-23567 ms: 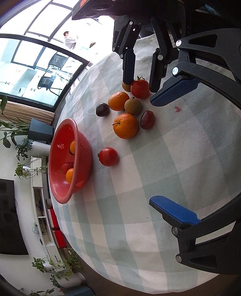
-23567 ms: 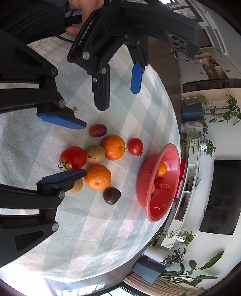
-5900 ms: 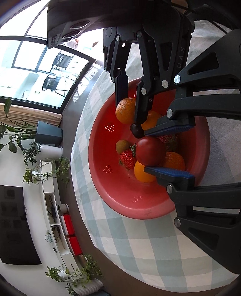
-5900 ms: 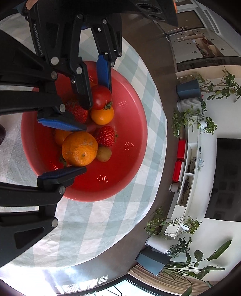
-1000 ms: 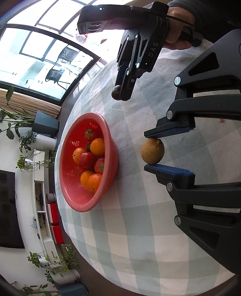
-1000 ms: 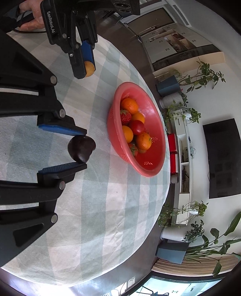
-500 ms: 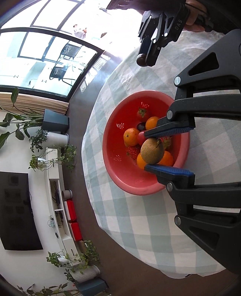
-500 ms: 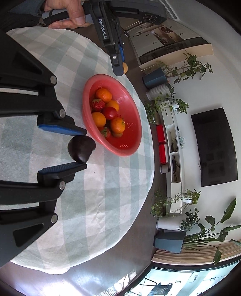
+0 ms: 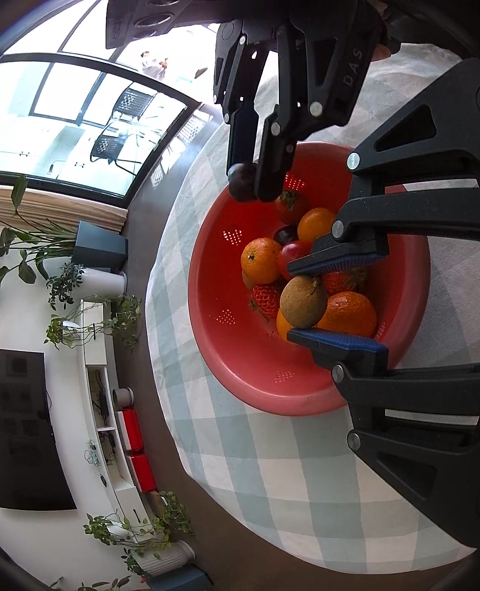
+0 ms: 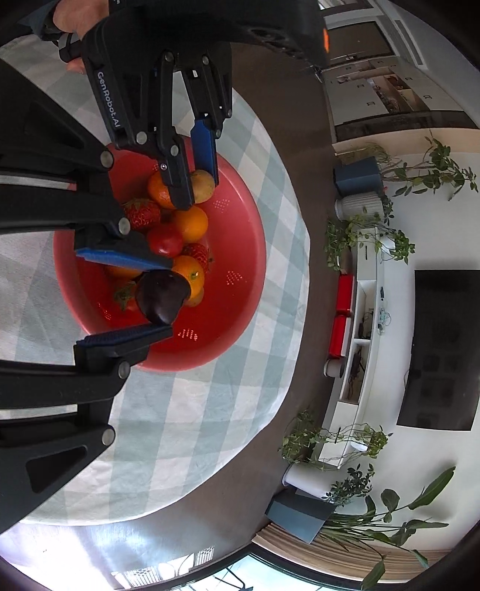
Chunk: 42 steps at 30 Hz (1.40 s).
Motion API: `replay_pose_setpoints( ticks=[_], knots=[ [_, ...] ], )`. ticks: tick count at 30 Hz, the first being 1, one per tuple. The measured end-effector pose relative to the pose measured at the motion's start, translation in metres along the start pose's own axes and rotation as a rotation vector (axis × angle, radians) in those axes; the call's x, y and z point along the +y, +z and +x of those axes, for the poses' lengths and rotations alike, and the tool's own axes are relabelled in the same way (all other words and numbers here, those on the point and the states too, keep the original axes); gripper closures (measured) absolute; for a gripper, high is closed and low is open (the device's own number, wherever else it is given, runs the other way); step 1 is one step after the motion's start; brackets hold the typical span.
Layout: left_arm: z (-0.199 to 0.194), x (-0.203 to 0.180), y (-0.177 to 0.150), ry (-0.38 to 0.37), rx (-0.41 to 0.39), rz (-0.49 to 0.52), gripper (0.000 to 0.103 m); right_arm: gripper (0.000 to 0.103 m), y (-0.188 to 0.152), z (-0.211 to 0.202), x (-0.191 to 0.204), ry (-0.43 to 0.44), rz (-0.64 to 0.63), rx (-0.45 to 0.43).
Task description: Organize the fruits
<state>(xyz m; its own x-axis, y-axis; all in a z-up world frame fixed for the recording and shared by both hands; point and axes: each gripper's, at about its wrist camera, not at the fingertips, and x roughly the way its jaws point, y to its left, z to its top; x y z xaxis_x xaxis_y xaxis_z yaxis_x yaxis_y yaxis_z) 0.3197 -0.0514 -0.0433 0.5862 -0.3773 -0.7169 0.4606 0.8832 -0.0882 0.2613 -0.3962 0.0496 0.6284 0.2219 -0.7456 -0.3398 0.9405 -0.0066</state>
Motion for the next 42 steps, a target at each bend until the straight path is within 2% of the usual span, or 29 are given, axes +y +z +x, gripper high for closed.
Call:
replay_pose_setpoints(
  ticks=[11, 13, 14, 22, 26, 31, 32, 37, 39, 41, 42],
  knots=[
    [0.012, 0.001, -0.002, 0.02, 0.017, -0.01, 0.074, 0.07, -0.006, 0.022, 0.008, -0.032, -0.036, 0.064],
    [0.014, 0.001, -0.003, 0.026, 0.018, -0.017, 0.064, 0.07, -0.007, 0.023, 0.008, -0.033, -0.03, 0.065],
    [0.014, 0.001, -0.004, 0.033, 0.015, -0.019, 0.05, 0.069, -0.007, 0.023, 0.008, -0.034, -0.028, 0.063],
    [0.006, 0.001, -0.005, 0.049, -0.001, -0.033, 0.043, 0.06, -0.008, 0.022, 0.007, -0.054, -0.029, 0.052],
    [-0.005, 0.002, -0.004, 0.054, -0.023, -0.052, 0.031, 0.056, -0.01, 0.011, 0.006, -0.069, -0.037, 0.026],
    [-0.024, 0.0, -0.005, 0.106, -0.056, -0.069, 0.009, 0.046, -0.019, -0.02, 0.008, -0.11, -0.043, -0.05],
    [-0.029, 0.0, -0.005, 0.121, -0.065, -0.071, 0.001, 0.042, -0.023, -0.027, 0.008, -0.121, -0.037, -0.068],
    [-0.057, -0.009, -0.009, 0.171, -0.131, -0.056, 0.0, 0.021, -0.048, -0.076, 0.005, -0.144, 0.035, -0.198],
    [-0.07, -0.016, -0.012, 0.201, -0.155, -0.039, 0.0, 0.008, -0.061, -0.098, 0.007, -0.165, 0.064, -0.267],
    [-0.089, -0.022, -0.017, 0.207, -0.204, -0.042, 0.0, 0.0, -0.074, -0.118, 0.009, -0.165, 0.097, -0.345],
    [-0.101, -0.025, -0.02, 0.204, -0.234, -0.055, 0.0, 0.0, -0.082, -0.127, 0.011, -0.16, 0.11, -0.38]
  ],
)
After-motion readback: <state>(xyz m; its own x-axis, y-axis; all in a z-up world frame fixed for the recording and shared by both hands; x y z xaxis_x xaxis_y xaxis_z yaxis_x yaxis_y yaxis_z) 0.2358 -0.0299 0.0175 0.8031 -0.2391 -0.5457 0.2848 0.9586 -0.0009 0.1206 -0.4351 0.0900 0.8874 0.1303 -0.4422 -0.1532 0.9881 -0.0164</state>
